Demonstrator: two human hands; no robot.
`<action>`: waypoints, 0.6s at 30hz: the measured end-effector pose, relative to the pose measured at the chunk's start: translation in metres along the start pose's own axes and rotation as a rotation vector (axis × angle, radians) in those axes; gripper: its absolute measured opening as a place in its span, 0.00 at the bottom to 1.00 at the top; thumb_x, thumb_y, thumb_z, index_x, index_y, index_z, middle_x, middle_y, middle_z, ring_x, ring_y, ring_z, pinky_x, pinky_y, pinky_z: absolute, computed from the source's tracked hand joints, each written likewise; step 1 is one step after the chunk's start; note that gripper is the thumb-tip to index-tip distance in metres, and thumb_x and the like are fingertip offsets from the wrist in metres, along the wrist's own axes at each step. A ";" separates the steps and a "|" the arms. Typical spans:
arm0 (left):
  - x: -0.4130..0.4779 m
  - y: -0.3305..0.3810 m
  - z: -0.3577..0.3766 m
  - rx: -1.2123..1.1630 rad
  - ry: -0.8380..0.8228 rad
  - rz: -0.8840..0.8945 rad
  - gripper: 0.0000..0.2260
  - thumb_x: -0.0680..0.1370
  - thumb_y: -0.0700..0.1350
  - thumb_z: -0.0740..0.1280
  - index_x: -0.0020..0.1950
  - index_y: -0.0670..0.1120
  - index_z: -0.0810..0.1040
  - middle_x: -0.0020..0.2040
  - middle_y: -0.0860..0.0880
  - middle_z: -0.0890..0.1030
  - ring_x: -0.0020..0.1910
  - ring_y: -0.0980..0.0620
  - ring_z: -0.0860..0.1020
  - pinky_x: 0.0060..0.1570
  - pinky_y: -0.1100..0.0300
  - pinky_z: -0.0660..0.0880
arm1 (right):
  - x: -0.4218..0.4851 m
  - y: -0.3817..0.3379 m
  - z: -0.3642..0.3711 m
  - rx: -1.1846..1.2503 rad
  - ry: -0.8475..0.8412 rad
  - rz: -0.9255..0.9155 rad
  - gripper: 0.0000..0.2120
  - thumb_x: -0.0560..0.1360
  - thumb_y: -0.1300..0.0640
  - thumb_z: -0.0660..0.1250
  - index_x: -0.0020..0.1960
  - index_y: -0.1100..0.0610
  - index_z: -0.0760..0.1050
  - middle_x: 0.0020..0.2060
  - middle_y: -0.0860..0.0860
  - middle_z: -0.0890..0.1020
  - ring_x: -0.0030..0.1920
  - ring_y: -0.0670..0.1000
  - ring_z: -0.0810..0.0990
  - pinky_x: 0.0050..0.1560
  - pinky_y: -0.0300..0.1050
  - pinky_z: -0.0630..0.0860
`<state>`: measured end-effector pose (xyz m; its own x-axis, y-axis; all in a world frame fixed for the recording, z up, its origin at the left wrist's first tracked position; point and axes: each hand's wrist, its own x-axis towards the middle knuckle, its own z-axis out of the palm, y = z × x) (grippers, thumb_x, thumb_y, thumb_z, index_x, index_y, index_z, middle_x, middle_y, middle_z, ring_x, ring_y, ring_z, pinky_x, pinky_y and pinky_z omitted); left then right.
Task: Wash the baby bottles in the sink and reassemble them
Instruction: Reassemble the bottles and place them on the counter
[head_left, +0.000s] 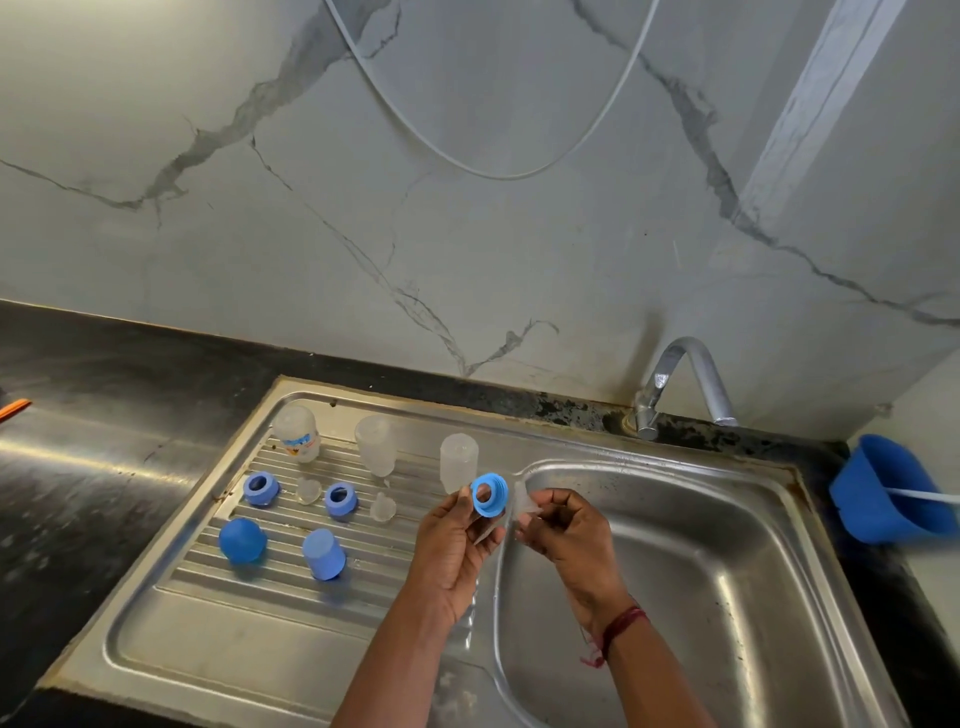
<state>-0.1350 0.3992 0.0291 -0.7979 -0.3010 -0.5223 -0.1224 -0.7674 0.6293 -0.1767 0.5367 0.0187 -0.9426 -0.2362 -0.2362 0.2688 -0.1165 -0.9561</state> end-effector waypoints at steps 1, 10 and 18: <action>0.000 -0.002 0.001 0.024 0.002 0.004 0.08 0.81 0.42 0.65 0.55 0.41 0.81 0.48 0.41 0.85 0.41 0.50 0.83 0.41 0.56 0.77 | 0.000 -0.001 -0.002 0.008 -0.011 0.001 0.10 0.73 0.69 0.72 0.53 0.62 0.78 0.43 0.59 0.84 0.45 0.59 0.83 0.52 0.53 0.82; -0.010 -0.003 -0.002 0.057 -0.004 -0.003 0.09 0.80 0.43 0.67 0.56 0.41 0.82 0.50 0.40 0.85 0.43 0.51 0.82 0.39 0.58 0.77 | -0.004 -0.005 0.002 0.086 -0.018 0.029 0.05 0.76 0.65 0.69 0.51 0.63 0.81 0.40 0.59 0.85 0.39 0.55 0.81 0.46 0.48 0.82; -0.009 -0.008 -0.007 0.165 -0.051 -0.010 0.10 0.82 0.45 0.64 0.57 0.42 0.82 0.51 0.41 0.85 0.44 0.50 0.82 0.41 0.58 0.77 | -0.004 -0.003 0.012 -0.034 0.033 0.006 0.05 0.76 0.64 0.71 0.51 0.61 0.83 0.42 0.56 0.86 0.39 0.55 0.84 0.43 0.44 0.83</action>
<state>-0.1230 0.4039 0.0250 -0.8243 -0.2616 -0.5021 -0.2224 -0.6658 0.7122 -0.1711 0.5267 0.0242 -0.9472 -0.2049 -0.2468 0.2679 -0.0825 -0.9599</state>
